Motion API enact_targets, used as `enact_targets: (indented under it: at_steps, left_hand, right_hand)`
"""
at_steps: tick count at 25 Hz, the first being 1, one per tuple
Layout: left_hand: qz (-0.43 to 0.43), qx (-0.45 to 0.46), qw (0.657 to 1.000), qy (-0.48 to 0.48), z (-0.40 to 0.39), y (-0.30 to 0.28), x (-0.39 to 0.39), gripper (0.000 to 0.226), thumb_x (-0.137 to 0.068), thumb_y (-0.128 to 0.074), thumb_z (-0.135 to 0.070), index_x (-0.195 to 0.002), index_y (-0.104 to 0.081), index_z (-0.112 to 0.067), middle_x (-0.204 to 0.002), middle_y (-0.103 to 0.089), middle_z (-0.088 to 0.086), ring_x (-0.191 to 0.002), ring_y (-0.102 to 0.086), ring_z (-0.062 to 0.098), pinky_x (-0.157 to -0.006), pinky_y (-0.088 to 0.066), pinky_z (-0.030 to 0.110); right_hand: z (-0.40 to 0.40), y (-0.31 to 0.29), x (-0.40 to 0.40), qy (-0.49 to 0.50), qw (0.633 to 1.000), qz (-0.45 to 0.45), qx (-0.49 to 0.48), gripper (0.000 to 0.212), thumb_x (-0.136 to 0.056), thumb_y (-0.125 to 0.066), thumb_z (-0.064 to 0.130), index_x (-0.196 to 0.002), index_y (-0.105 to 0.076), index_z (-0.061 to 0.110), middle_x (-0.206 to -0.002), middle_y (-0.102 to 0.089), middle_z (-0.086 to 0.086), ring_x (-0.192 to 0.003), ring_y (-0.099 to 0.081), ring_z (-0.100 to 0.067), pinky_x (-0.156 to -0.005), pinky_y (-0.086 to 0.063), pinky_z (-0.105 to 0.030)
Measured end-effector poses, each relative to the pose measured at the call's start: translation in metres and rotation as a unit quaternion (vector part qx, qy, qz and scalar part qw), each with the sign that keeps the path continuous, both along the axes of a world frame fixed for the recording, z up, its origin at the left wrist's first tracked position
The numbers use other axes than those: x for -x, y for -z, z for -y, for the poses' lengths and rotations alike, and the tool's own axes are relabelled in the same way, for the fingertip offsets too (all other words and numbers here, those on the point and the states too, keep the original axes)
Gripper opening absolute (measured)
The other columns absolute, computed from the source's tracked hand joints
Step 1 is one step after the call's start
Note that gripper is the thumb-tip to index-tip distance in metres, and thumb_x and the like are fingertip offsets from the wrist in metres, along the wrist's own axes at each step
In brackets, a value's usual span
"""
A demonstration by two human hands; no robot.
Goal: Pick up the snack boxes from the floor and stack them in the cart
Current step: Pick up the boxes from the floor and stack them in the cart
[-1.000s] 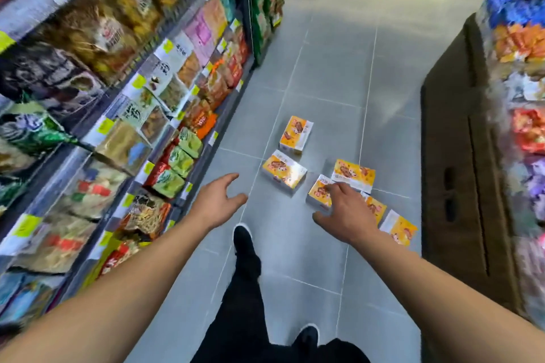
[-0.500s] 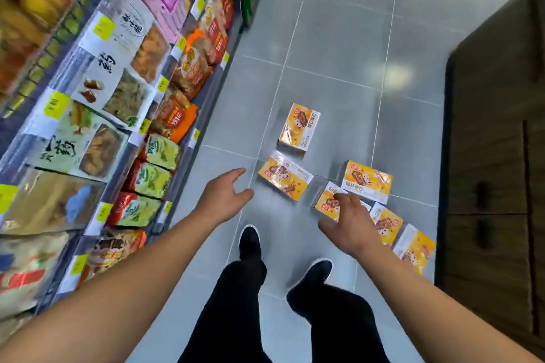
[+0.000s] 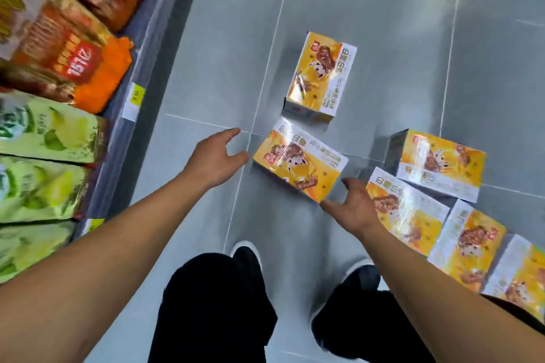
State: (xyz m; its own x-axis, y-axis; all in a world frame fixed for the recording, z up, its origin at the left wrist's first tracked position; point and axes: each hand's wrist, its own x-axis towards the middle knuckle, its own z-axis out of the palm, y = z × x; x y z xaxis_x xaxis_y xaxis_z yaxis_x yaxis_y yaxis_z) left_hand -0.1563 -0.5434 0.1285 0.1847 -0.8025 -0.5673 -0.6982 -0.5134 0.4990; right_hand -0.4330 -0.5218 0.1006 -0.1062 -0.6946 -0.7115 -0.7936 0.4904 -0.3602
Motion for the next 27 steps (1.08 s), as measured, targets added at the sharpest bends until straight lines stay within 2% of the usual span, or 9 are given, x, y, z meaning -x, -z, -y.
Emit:
enact_targets:
  at_steps: [4,8,10,14,16,18,22,25,27]
  left_hand:
    - [0.020,0.018,0.999,0.047,0.025,0.120,0.004,0.066,-0.085,-0.065,-0.033,-0.144,-0.041,-0.016,-0.150,-0.041,0.003,-0.132,-0.045,0.023,-0.109,-0.036,0.035]
    - [0.000,-0.016,0.997,0.074,0.041,0.198,0.005,0.075,-0.081,-0.067,-0.042,-0.145,-0.038,-0.018,-0.150,-0.042,0.002,-0.131,-0.047,0.023,-0.108,-0.038,0.036]
    - [-0.052,-0.049,0.994,0.077,0.045,0.220,0.008,0.073,-0.072,-0.066,-0.051,-0.138,-0.047,-0.026,-0.138,-0.056,-0.002,-0.120,-0.057,0.020,-0.104,-0.043,0.039]
    - [-0.181,-0.022,0.983,-0.018,0.036,0.230,0.023,0.048,-0.078,-0.071,-0.035,-0.123,-0.057,-0.029,-0.112,-0.068,-0.008,-0.102,-0.064,0.013,-0.095,-0.050,0.037]
    - [-0.218,-0.004,0.973,-0.076,0.031,0.201,0.031,0.045,-0.083,-0.070,-0.034,-0.125,-0.053,-0.030,-0.111,-0.066,-0.009,-0.100,-0.063,0.010,-0.084,-0.051,0.031]
    - [-0.237,-0.007,0.960,-0.148,0.030,0.151,0.038,0.048,-0.079,-0.072,-0.038,-0.122,-0.053,-0.031,-0.110,-0.065,-0.007,-0.097,-0.064,0.013,-0.080,-0.055,0.037]
    - [-0.228,0.012,0.940,-0.252,0.016,0.013,0.049,0.057,-0.057,-0.077,-0.043,-0.111,-0.061,-0.033,-0.104,-0.067,-0.006,-0.094,-0.068,0.016,-0.084,-0.057,0.049]
    - [-0.206,0.032,0.950,-0.232,0.005,-0.095,0.059,0.056,-0.053,-0.080,-0.039,-0.107,-0.064,-0.035,-0.105,-0.068,-0.009,-0.094,-0.067,0.014,-0.086,-0.056,0.043]
    - [-0.155,0.057,0.972,-0.169,-0.002,-0.188,0.070,0.057,-0.055,-0.083,-0.034,-0.108,-0.062,-0.036,-0.108,-0.063,-0.012,-0.093,-0.063,0.007,-0.086,-0.052,0.030]
  right_hand:
    - [0.009,0.121,-0.003,0.140,0.989,0.034,0.016,0.046,-0.081,-0.076,0.029,-0.115,-0.052,0.010,-0.104,-0.057,0.000,-0.101,-0.056,-0.019,-0.079,-0.038,-0.020]
    - [0.006,0.198,-0.010,0.250,0.963,0.086,0.042,0.062,-0.073,-0.075,0.052,-0.116,-0.050,0.016,-0.114,-0.064,0.002,-0.104,-0.062,-0.018,-0.087,-0.044,-0.027]
    - [0.003,0.219,-0.009,0.273,0.954,0.108,0.053,0.070,-0.063,-0.073,0.062,-0.117,-0.055,0.021,-0.111,-0.068,0.006,-0.101,-0.066,-0.015,-0.092,-0.051,-0.034]
    - [0.006,0.218,-0.004,0.314,0.935,0.149,0.068,0.032,-0.073,-0.074,0.050,-0.096,-0.067,0.027,-0.101,-0.073,0.007,-0.092,-0.068,-0.012,-0.088,-0.052,-0.034]
    - [0.012,0.191,0.001,0.328,0.927,0.180,0.027,0.042,-0.068,-0.072,0.057,-0.093,-0.071,0.024,-0.097,-0.075,0.008,-0.089,-0.070,-0.013,-0.085,-0.052,-0.033]
    - [0.016,0.144,0.005,0.334,0.920,0.206,-0.008,0.050,-0.061,-0.072,0.064,-0.092,-0.072,0.024,-0.094,-0.076,0.009,-0.090,-0.071,-0.015,-0.088,-0.054,-0.037]
    - [0.009,0.006,0.015,0.316,0.922,0.219,-0.053,0.036,-0.076,-0.070,0.056,-0.089,-0.066,0.023,-0.097,-0.073,0.003,-0.087,-0.069,-0.017,-0.084,-0.057,-0.038]
    - [-0.001,-0.105,0.028,0.265,0.945,0.181,-0.068,0.036,-0.079,-0.067,0.056,-0.095,-0.063,0.024,-0.104,-0.067,0.006,-0.091,-0.062,-0.012,-0.091,-0.053,-0.040]
    - [-0.011,-0.188,0.043,0.206,0.970,0.127,-0.032,0.066,-0.073,-0.070,0.058,-0.123,-0.057,0.016,-0.125,-0.060,0.000,-0.109,-0.057,-0.018,-0.100,-0.045,-0.041]
